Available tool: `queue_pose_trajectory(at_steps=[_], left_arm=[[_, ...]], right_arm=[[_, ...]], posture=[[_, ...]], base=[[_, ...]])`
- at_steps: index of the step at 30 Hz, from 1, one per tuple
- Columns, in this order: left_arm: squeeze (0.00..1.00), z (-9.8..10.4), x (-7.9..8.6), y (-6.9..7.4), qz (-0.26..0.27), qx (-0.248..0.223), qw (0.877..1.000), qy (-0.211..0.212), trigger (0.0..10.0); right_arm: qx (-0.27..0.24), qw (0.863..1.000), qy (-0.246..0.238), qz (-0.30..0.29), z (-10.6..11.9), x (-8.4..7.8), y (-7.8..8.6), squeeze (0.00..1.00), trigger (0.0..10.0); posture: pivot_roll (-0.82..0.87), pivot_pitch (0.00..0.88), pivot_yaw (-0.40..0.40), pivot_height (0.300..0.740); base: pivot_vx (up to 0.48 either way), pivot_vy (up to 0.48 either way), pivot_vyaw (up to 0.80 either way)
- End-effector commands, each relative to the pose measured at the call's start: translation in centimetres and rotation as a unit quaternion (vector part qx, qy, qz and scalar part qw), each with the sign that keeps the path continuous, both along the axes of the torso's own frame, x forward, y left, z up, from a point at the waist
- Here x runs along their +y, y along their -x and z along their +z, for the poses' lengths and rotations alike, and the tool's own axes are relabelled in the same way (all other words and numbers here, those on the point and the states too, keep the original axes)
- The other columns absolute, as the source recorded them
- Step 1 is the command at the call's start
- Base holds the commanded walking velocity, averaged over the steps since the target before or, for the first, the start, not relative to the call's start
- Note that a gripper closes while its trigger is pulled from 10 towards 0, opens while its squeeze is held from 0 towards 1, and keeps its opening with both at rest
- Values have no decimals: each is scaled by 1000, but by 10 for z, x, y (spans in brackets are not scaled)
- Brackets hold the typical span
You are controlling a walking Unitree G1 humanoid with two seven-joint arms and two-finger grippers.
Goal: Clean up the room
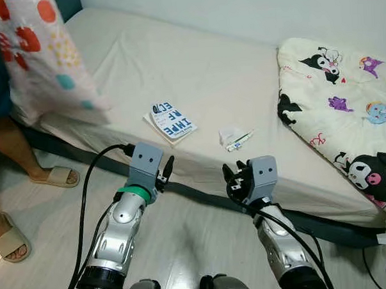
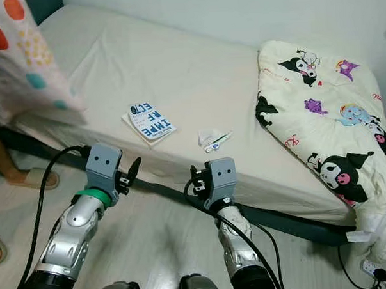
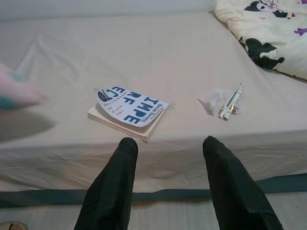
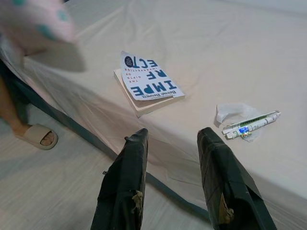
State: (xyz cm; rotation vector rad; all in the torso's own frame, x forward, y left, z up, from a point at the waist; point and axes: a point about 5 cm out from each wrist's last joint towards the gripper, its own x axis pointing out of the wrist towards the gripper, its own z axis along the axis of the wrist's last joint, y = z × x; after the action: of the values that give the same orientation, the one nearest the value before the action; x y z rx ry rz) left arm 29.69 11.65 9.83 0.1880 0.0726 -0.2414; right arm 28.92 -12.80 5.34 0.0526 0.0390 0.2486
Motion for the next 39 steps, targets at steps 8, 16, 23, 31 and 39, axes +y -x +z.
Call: queue_pose_trajectory(at_steps=[8, 16, 23, 31, 39], left_arm=[[0, -4, -2, 1, -2, 6, 1000, -5, 10000], [0, -4, -1, 0, -2, 5, 1000, -8, 10000], [0, -5, -1, 0, -1, 6, 1000, -9, 10000], [0, -4, -1, 0, -1, 6, 1000, -9, 10000], [0, -5, 0, 0, 2, 7, 1000, -10, 10000]], right_arm=[[9, 1000, 2, 1, -3, -1, 0, 0, 10000], [10, 1000, 2, 0, -3, 0, -1, 0, 10000], [12, 1000, 2, 2, -4, 1, -1, 0, 10000], [13, 1000, 2, 0, -5, 1, -1, 0, 10000], [14, 1000, 3, 1, -6, 1, 0, 0, 10000]], posture=[[-13, 29, -24, 740], [-7, 25, -23, 740], [-6, 23, -23, 740], [-5, 24, -21, 740], [-10, 31, -24, 740]], base=[[0, 0, 0], [0, 0, 0], [0, 0, 0], [0, 0, 0], [0, 0, 0]])
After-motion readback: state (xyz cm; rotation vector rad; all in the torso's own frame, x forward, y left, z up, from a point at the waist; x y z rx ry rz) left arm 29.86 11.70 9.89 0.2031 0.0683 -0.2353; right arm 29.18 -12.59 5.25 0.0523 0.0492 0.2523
